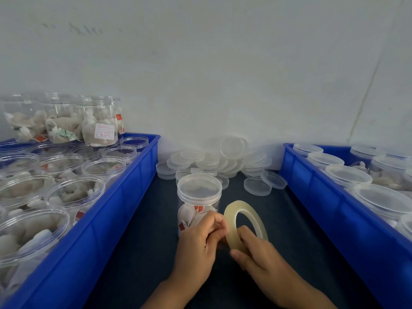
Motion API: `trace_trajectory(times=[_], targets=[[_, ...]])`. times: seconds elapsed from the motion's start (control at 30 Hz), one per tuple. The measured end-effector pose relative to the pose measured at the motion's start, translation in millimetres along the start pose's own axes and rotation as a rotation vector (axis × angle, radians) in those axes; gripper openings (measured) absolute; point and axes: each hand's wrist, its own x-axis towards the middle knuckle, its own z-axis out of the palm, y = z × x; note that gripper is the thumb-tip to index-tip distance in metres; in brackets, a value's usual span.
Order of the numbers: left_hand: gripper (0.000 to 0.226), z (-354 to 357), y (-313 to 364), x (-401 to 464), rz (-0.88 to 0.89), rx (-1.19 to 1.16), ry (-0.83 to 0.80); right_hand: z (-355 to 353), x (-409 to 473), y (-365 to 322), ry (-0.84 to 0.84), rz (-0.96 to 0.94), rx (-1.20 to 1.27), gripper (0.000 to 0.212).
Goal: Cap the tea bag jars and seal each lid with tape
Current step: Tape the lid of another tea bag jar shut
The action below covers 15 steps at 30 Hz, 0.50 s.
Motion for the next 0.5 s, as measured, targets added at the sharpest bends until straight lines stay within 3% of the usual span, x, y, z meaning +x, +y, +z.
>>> trace_trajectory(times=[0.07,0.17,0.4,0.5], targets=[[0.035,2.0,0.4,-0.4,0.003,0.003,0.01,-1.0,-0.7,0.1,0.009,-0.008,0.015,0.007],[0.011,3.6,0.8,-1.0,-0.056,-0.082,-0.007,-2.6,-0.6,0.9,0.006,-0.004,0.035,0.005],[0.002,1.3,-0.9,0.8,-0.088,-0.173,-0.028,-0.7,-0.3,1.5,-0.011,0.006,0.009,0.007],[0.012,1.5,-2.9,0.5,-0.099,-0.166,-0.028,-0.5,-0.1,3.2,-0.02,0.009,-0.012,0.007]])
